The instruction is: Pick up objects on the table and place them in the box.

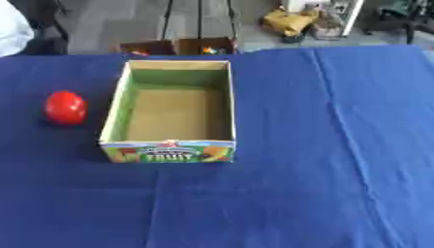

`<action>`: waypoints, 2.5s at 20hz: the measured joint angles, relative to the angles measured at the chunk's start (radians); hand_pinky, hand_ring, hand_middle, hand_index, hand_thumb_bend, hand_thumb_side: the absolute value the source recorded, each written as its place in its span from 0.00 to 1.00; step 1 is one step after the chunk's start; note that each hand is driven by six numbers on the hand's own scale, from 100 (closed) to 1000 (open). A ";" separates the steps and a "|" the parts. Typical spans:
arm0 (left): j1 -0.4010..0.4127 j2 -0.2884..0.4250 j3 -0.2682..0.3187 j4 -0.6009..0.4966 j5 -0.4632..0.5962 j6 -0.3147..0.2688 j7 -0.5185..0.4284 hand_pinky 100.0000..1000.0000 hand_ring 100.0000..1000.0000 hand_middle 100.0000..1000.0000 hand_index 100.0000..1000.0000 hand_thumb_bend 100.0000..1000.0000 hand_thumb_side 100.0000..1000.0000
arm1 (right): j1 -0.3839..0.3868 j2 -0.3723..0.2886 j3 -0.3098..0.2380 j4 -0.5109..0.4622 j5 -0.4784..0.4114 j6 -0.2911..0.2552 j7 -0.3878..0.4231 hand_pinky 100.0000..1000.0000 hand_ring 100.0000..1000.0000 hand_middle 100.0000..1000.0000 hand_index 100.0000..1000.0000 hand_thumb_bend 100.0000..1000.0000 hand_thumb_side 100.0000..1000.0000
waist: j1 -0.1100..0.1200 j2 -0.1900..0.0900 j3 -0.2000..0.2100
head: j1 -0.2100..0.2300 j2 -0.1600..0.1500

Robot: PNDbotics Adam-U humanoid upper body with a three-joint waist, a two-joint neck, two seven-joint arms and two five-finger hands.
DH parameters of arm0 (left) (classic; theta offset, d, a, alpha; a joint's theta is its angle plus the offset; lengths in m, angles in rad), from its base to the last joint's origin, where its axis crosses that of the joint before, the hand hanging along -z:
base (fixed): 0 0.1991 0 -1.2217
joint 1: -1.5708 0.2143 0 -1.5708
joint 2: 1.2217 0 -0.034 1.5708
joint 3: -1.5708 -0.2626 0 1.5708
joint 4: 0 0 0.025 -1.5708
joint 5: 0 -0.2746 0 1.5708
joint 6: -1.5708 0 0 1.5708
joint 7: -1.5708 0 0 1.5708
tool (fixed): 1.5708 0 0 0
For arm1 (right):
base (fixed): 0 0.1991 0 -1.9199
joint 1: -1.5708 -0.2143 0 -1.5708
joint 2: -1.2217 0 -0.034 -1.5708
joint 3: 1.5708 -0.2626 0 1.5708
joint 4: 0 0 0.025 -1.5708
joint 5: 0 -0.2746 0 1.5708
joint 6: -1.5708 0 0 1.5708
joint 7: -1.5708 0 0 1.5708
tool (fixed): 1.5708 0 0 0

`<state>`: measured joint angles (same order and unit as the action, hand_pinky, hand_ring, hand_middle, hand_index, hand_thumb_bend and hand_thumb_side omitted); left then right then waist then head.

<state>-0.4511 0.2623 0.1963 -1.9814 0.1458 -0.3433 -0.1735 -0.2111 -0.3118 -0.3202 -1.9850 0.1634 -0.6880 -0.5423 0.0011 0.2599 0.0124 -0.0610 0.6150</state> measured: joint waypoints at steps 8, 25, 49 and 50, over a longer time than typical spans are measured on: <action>0.000 0.000 0.005 0.000 -0.002 0.000 0.003 0.53 0.72 0.74 0.94 0.00 0.88 | 0.000 0.000 0.000 0.000 0.000 -0.001 0.001 0.66 0.75 0.56 0.78 0.00 0.83 | 0.000 0.001 0.001 | 0.000 0.000; -0.045 0.297 -0.020 0.073 -0.485 0.012 0.066 0.74 0.90 0.89 1.00 0.00 0.74 | 0.006 0.000 0.001 0.000 -0.007 0.007 0.009 0.66 0.76 0.56 0.79 0.00 0.83 | 0.010 -0.010 -0.002 | 0.004 0.000; -0.403 0.589 -0.281 0.623 -0.971 -0.311 -0.280 1.00 1.00 0.96 1.00 0.38 0.97 | 0.010 -0.001 0.025 0.000 -0.042 -0.005 0.047 0.66 0.75 0.56 0.78 0.00 0.84 | 0.008 -0.024 -0.048 | 0.035 -0.001; -0.414 0.586 -0.286 0.638 -0.984 -0.314 -0.277 1.00 1.00 0.96 1.00 0.40 0.97 | 0.010 -0.001 0.026 0.000 -0.043 -0.006 0.049 0.66 0.75 0.56 0.78 0.00 0.84 | 0.008 -0.024 -0.049 | 0.036 -0.001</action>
<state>-0.8652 0.8480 -0.0893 -1.3436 -0.8387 -0.6573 -0.4507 -0.2011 -0.3126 -0.2947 -1.9850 0.1209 -0.6939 -0.4936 0.0094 0.2360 -0.0363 -0.0252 0.6138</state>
